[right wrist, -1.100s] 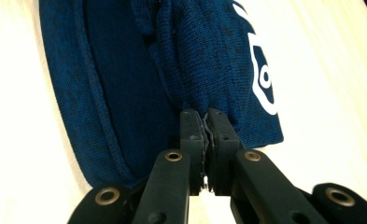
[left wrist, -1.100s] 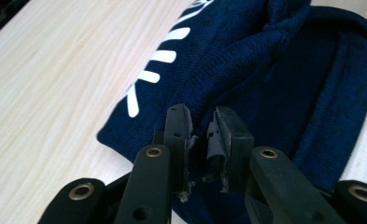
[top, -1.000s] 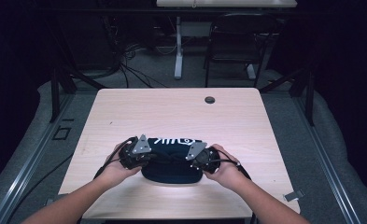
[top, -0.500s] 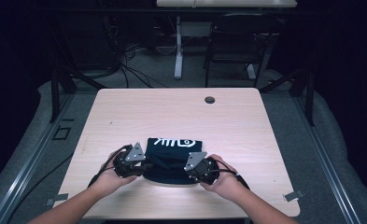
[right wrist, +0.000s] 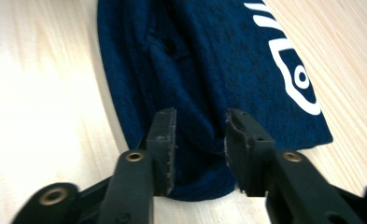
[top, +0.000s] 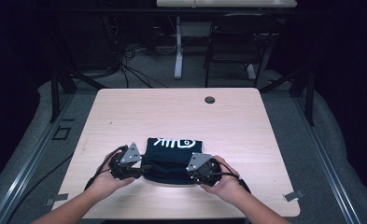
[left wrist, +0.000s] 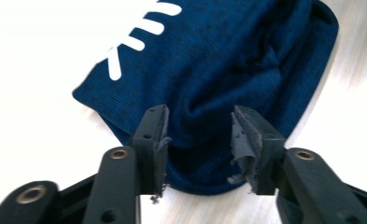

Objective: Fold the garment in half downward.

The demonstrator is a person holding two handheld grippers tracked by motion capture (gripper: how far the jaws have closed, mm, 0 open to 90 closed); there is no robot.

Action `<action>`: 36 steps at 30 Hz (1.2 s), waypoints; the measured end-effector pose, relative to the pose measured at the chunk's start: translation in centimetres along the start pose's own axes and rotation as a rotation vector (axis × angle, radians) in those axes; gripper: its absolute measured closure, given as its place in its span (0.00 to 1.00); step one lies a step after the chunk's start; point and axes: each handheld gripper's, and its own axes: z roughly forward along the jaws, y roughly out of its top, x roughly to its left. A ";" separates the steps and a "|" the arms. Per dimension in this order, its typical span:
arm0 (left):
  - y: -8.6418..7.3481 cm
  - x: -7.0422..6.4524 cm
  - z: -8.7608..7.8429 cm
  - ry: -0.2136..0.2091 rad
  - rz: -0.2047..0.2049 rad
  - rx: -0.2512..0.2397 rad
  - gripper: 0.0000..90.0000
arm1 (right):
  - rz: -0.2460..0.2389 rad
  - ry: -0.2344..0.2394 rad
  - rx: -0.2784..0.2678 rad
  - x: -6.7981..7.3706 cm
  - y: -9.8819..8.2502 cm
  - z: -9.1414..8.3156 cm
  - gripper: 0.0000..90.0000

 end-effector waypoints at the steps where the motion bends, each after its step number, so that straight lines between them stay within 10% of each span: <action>1: 0.0 -0.1 0.3 -0.012 0.001 0.006 0.58 | 0.002 -0.005 -0.003 0.1 -0.1 0.1 0.66; 13: -2.1 -0.8 2.6 -0.059 0.043 0.129 0.82 | 0.005 0.099 0.074 0.9 -1.0 2.1 0.87; 36: -0.8 1.3 5.8 0.020 -0.115 0.060 0.77 | 0.119 0.023 0.091 -3.0 -2.5 4.4 0.85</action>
